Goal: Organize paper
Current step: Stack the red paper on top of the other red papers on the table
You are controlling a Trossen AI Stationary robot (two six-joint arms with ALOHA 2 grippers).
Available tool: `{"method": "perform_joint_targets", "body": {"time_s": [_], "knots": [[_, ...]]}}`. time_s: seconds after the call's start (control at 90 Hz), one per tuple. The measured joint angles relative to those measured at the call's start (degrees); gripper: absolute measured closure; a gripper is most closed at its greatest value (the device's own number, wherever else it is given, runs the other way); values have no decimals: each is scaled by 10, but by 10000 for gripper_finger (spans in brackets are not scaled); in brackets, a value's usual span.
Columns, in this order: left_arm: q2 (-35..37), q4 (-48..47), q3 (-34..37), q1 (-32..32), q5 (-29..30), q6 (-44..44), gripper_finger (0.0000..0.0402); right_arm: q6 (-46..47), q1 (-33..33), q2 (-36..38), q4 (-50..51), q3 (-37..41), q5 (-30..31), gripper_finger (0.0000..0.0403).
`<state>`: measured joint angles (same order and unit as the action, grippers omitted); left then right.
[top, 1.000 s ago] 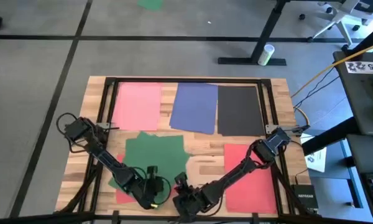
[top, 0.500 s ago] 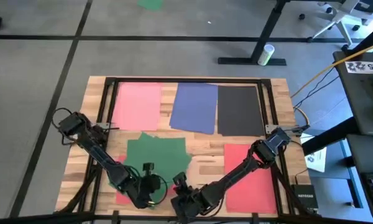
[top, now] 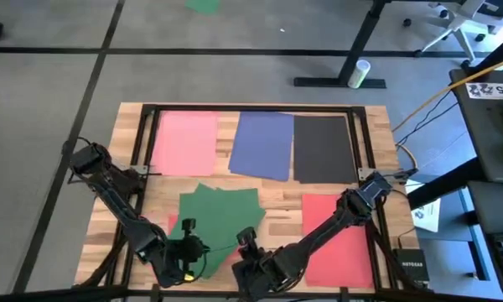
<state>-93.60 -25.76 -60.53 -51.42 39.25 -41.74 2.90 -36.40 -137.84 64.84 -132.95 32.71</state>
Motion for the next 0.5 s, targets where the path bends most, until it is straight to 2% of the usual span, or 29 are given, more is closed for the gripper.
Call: {"method": "perform_joint_targets", "body": {"time_s": [0.111, 0.5], "knots": [[1, -6, 0, -7, 4, -5, 402, 11, 0, 0, 27, -21, -14, 403], [2, -9, 0, -19, 6, -10, 402, 30, 0, 13, 32, -20, -55, 403]]}}
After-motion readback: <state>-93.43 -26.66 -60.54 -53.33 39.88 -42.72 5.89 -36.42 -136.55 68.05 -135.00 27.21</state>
